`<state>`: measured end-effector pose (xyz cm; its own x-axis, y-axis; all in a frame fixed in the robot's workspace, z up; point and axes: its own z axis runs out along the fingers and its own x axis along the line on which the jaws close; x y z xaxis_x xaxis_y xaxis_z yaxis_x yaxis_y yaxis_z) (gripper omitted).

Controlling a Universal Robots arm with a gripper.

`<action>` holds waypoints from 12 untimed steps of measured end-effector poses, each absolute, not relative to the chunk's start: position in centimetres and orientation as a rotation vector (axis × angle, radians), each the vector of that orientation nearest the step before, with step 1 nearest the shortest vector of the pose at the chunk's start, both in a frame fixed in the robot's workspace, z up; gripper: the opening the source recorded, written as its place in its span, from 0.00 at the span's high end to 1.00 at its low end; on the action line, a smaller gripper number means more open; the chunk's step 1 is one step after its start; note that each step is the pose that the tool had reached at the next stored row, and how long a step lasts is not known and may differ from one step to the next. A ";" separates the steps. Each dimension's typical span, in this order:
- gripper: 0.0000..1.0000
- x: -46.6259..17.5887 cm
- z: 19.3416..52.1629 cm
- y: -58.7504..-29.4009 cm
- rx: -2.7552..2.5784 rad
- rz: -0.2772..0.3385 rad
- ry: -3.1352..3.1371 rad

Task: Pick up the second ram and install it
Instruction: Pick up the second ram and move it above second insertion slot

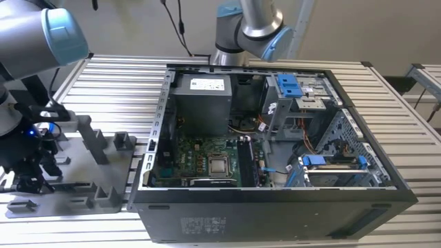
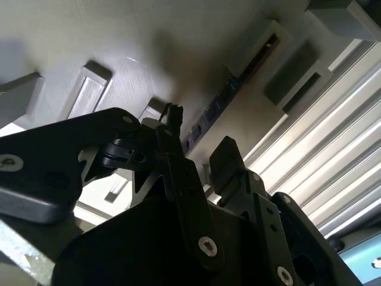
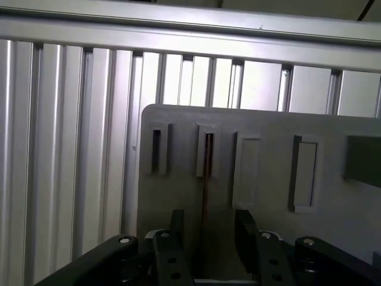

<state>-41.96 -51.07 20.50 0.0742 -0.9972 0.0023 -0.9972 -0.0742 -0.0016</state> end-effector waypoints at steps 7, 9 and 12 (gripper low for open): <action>0.52 -42.0 19.7 -51.1 2.307 0.004 -2.132; 0.52 -42.0 19.6 -51.1 2.308 0.004 -2.131; 0.52 -42.0 19.3 -51.1 2.310 0.005 -2.129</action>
